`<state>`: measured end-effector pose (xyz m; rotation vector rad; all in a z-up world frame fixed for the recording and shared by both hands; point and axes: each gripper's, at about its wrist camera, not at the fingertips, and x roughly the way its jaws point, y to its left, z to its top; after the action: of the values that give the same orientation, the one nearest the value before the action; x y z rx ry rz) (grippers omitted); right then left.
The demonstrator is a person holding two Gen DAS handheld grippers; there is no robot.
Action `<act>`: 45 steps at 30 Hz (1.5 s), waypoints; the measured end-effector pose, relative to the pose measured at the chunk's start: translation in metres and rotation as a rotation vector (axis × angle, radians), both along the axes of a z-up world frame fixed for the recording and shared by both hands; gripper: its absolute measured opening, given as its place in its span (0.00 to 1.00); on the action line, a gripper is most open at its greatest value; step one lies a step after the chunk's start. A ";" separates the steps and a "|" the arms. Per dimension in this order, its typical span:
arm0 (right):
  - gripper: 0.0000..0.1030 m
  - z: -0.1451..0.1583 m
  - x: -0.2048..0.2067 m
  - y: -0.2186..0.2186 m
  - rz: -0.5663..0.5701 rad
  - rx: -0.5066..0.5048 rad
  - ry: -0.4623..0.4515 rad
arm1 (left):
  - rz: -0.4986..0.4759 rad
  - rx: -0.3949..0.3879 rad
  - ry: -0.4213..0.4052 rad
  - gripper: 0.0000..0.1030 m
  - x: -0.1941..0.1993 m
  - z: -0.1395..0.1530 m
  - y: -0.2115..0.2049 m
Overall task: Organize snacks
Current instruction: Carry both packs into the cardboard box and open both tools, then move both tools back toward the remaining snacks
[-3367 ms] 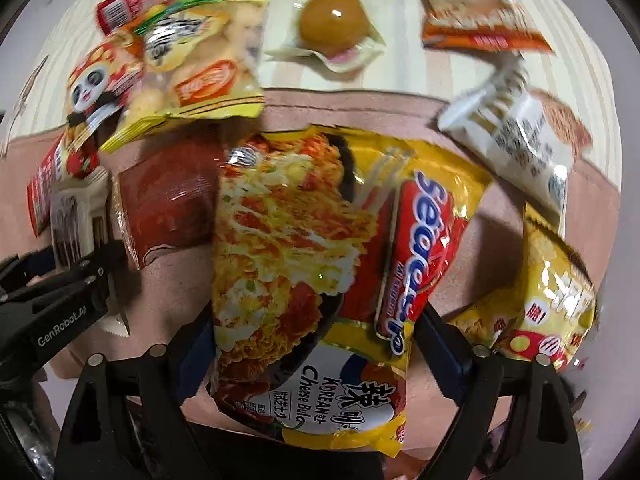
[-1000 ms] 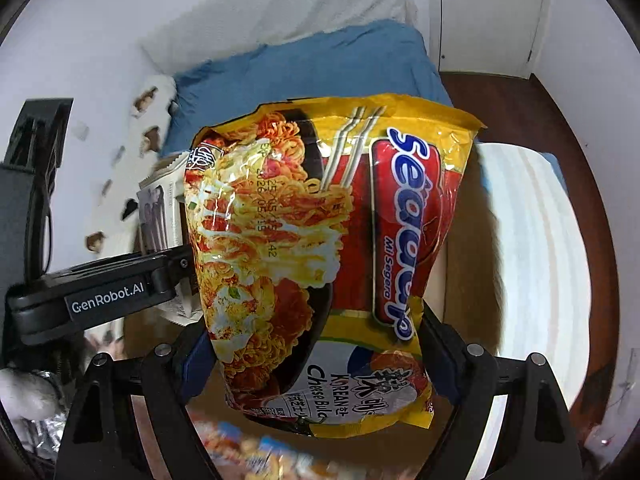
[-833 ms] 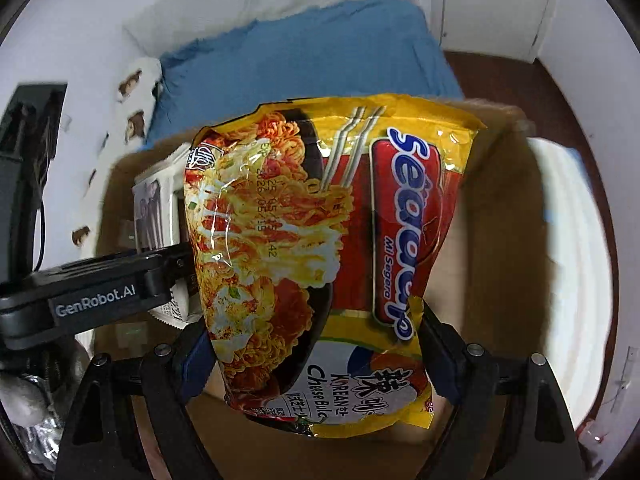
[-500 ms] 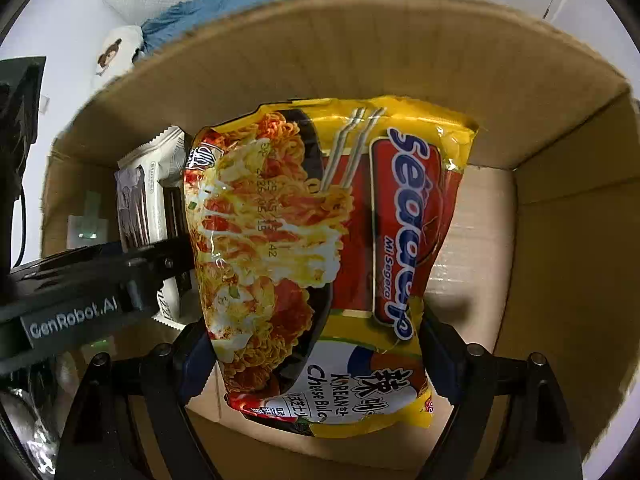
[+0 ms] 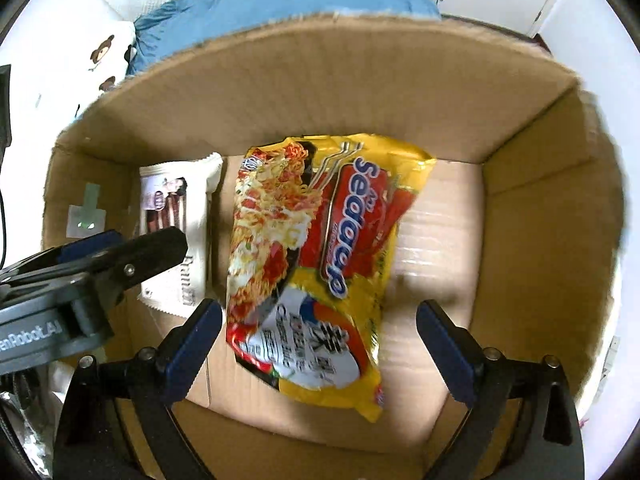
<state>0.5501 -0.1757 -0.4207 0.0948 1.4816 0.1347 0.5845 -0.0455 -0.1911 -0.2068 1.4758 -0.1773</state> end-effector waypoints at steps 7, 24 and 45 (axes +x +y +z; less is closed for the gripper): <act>0.97 0.040 -0.055 0.008 -0.036 -0.025 -0.135 | 0.009 0.085 -0.175 0.89 -0.055 0.054 -0.003; 0.97 0.181 -0.152 0.036 -0.071 -0.005 -0.321 | 0.032 0.118 -0.390 0.89 -0.170 0.121 0.021; 0.94 0.049 -0.271 0.077 -0.077 0.158 -0.031 | 0.055 0.202 -0.081 0.89 -0.316 -0.013 0.112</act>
<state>0.2787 -0.0989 -0.3718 0.2758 1.4325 0.1902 0.2689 0.0660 -0.2040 -0.0759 1.3950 0.0080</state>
